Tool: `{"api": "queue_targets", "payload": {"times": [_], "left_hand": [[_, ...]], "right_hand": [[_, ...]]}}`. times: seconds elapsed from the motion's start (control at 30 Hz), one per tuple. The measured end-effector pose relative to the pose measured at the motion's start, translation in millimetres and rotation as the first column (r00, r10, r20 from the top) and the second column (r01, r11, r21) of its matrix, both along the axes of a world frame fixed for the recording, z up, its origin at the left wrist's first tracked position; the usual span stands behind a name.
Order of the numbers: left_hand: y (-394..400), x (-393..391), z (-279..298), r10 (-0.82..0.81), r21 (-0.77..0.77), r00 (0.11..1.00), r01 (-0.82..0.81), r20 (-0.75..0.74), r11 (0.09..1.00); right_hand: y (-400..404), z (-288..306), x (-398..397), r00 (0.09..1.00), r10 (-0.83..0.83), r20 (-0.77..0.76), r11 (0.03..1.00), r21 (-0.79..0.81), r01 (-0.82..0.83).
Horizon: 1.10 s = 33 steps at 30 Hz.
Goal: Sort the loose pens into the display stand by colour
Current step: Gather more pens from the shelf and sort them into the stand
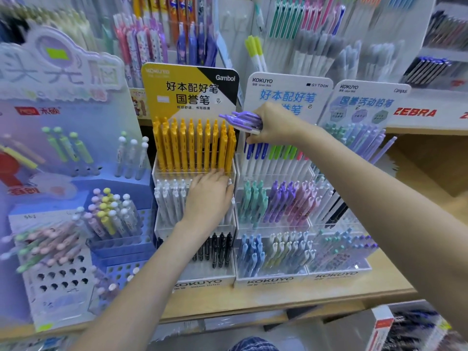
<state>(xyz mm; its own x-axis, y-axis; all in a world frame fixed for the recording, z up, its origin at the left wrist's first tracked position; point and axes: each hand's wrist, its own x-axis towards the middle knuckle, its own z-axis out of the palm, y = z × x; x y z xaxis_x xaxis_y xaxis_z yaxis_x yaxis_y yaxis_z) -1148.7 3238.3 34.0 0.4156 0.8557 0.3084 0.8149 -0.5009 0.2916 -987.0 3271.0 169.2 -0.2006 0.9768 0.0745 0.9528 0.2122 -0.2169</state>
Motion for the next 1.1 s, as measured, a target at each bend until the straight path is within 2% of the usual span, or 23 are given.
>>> {"api": "queue_targets", "payload": {"times": [0.13,0.2,0.23,0.3,0.33,0.4,0.43,0.47,0.5,0.6,0.67,0.7,0.77,0.9,0.97,1.1], "left_hand": [[1,-1,1,-0.017,-0.015,1.000,0.017,-0.009,1.000],[1,-2,5,-0.035,-0.046,0.999,0.035,0.007,0.998],[0,-3,10,-0.041,-0.086,0.997,0.047,0.065,0.995],[-4,-6,26,-0.011,-0.197,0.952,0.075,0.307,0.978],[-8,-6,35,0.021,-0.251,0.889,0.106,0.457,0.962],[-18,-3,53,0.090,-0.337,0.659,0.259,0.747,0.905],[-23,0,60,0.129,-0.365,0.537,0.360,0.833,0.859],[-28,3,64,0.160,-0.379,0.463,0.432,0.872,0.818],[-31,7,65,0.171,-0.386,0.441,0.460,0.881,0.800],[-36,13,59,0.221,-0.437,0.441,0.481,0.870,0.760],[-39,14,55,0.281,-0.470,0.397,0.539,0.874,0.699],[-42,14,53,0.306,-0.478,0.376,0.564,0.874,0.673],[-45,13,50,0.317,-0.486,0.373,0.576,0.872,0.657],[-41,8,48,0.397,-0.514,0.328,0.567,0.858,0.644],[-40,7,48,0.394,-0.538,0.367,0.544,0.843,0.644],[-44,10,44,0.300,-0.565,0.501,0.543,0.812,0.621]], "right_hand": [[-5,-2,-1,0.998,0.007,0.061,0.999,0.043,-0.010],[-13,-3,2,0.997,-0.038,-0.063,0.988,0.147,0.047],[-21,-4,4,0.985,-0.060,-0.164,0.974,0.207,0.094],[-42,-9,6,0.957,-0.083,-0.277,0.953,0.258,0.157],[-54,-14,6,0.957,-0.096,-0.272,0.957,0.241,0.164],[-75,-28,3,0.963,-0.107,-0.248,0.975,0.165,0.151],[-81,-36,1,0.965,-0.106,-0.240,0.982,0.129,0.140],[-86,-43,-2,0.967,-0.106,-0.232,0.985,0.107,0.134],[-89,-48,-4,0.968,-0.106,-0.228,0.987,0.095,0.130],[-98,-59,-3,0.966,-0.123,-0.229,0.990,0.040,0.135],[-106,-63,0,0.938,-0.148,-0.312,0.989,-0.037,0.143],[-112,-65,1,0.891,-0.163,-0.424,0.986,-0.092,0.137],[-122,-68,4,0.726,-0.206,-0.657,0.976,-0.192,0.102],[-139,-81,15,0.451,-0.324,-0.832,0.946,-0.278,0.167],[-147,-90,25,0.371,-0.333,-0.867,0.938,-0.264,0.223],[-158,-93,30,0.352,-0.323,-0.879,0.946,-0.289,0.145]]}}
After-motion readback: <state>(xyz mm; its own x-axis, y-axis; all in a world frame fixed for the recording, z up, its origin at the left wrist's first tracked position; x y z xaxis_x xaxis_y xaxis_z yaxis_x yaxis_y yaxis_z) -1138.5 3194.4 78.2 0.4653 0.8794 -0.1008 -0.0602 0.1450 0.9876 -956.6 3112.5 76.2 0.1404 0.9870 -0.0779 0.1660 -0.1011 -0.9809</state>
